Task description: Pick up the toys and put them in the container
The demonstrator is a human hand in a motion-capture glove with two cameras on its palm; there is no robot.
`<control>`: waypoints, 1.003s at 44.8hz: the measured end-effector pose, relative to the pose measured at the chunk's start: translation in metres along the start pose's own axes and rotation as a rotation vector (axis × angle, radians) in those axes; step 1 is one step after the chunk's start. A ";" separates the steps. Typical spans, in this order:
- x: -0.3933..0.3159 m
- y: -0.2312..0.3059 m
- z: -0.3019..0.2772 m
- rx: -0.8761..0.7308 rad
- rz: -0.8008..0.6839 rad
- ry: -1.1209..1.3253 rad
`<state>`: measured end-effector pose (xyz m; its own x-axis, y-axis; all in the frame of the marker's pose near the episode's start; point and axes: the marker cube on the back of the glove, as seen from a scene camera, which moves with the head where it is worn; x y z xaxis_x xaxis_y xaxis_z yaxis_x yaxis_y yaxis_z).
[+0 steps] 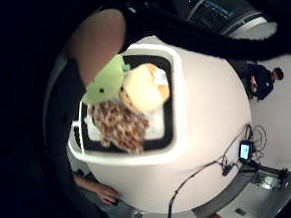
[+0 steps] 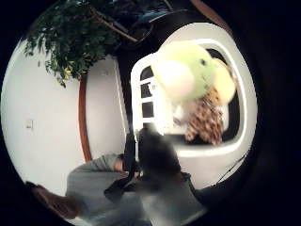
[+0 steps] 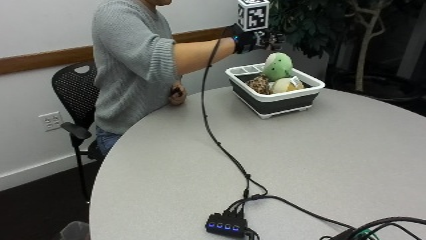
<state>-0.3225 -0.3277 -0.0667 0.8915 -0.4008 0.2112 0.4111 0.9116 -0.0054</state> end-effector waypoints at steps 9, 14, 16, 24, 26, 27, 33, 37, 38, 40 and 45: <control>0.085 0.127 -0.021 -0.006 0.158 0.179; 0.091 0.165 -0.023 -0.007 0.166 0.142; 0.088 0.177 -0.022 -0.004 0.160 0.113; 0.057 0.261 0.003 -0.005 0.070 0.034; 0.044 0.288 0.018 -0.019 0.057 0.060; 0.038 0.300 0.025 -0.027 0.054 0.073; 0.022 0.338 0.051 -0.047 0.097 0.110; 0.025 0.349 0.057 -0.035 0.134 0.127; 0.025 0.350 0.059 -0.035 0.136 0.123; 0.026 0.353 0.063 -0.036 0.136 0.114; 0.027 0.357 0.086 -0.030 0.159 0.112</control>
<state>-0.1682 -0.0057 0.0210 0.9607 -0.2609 0.0948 0.2670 0.9619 -0.0592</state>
